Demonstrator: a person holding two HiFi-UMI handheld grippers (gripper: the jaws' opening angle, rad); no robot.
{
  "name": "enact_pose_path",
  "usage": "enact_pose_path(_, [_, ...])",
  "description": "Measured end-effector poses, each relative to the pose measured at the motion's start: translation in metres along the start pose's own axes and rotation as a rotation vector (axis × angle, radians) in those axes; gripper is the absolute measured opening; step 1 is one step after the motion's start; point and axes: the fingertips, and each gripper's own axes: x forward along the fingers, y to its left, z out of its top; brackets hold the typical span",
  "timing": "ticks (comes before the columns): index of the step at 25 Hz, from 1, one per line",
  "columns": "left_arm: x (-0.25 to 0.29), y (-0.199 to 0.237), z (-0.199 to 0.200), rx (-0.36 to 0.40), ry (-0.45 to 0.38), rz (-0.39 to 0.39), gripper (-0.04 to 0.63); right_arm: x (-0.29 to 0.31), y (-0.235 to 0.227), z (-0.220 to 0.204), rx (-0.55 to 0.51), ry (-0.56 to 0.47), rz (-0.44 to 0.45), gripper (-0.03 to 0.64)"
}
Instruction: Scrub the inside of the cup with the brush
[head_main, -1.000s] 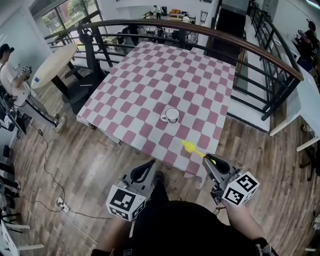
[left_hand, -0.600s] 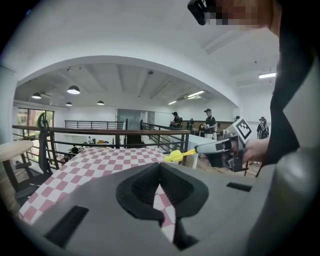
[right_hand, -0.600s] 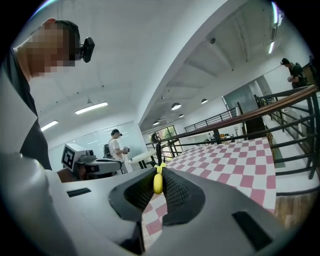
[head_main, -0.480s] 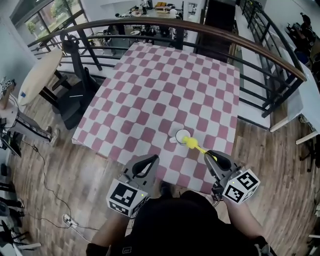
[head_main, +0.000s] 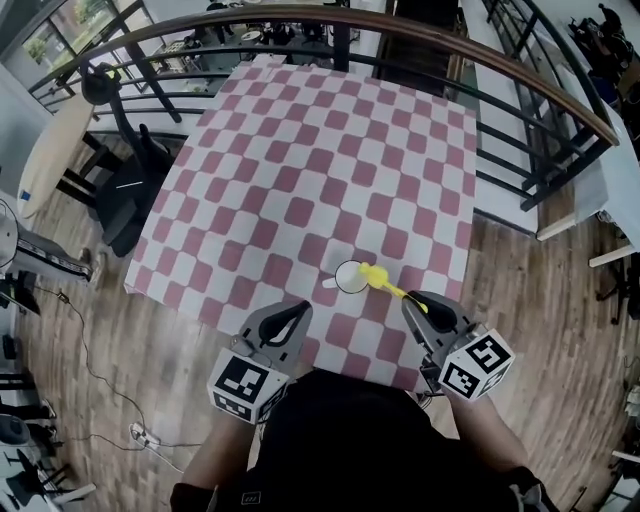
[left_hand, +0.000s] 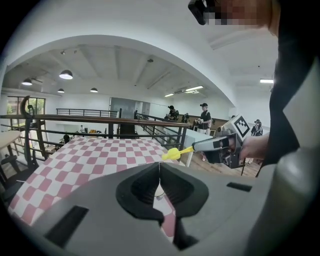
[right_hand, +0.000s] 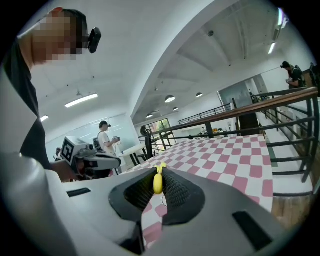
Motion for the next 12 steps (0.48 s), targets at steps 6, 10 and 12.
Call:
enact_pose_path(6, [0.041, 0.004, -0.029, 0.036, 0.121, -0.007, 0.009, 0.016, -0.025, -0.030, 0.034, 0.073, 0.019, 0.043])
enact_pose_path(10, [0.056, 0.013, -0.043, 0.020, 0.153, -0.030, 0.025, 0.028, -0.033, -0.039, 0.013, 0.128, 0.010, 0.043])
enact_pose_path(12, [0.063, 0.017, -0.048, 0.018, 0.167, -0.048, 0.045, 0.034, -0.037, -0.044, -0.001, 0.157, 0.005, 0.043])
